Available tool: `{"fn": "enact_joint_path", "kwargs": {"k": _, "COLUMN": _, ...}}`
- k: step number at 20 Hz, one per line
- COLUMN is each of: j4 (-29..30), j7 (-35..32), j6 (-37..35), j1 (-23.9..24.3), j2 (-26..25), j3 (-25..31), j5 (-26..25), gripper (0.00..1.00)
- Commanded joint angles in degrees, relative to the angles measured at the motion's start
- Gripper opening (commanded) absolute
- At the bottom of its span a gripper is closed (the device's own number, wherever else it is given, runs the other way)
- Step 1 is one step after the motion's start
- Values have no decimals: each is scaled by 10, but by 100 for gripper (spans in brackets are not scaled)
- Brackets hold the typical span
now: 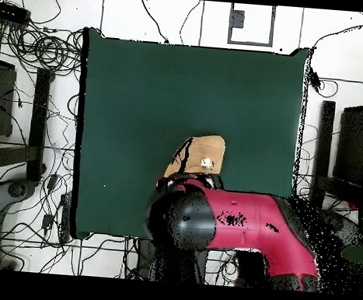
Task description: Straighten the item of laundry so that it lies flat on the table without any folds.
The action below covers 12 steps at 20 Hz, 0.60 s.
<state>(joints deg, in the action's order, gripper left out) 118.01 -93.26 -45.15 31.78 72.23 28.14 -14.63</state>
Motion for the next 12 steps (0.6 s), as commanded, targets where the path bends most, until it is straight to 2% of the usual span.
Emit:
{"fn": "enact_joint_path", "kwargs": {"k": 1, "j4": 1, "j7": -209, "j6": 101, "j1": -61, "j2": -84, "j3": -79, "j5": -19, "gripper": 0}}
{"fn": "enact_joint_path", "kwargs": {"k": 5, "j4": -19, "j7": -228, "j6": 124, "j1": -88, "j2": -118, "j3": -110, "j5": -21, "gripper": 0}}
{"fn": "enact_joint_path", "kwargs": {"k": 12, "j4": -41, "j7": -222, "j6": 79, "j1": -112, "j2": -99, "j3": -136, "j5": 12, "gripper": 0}}
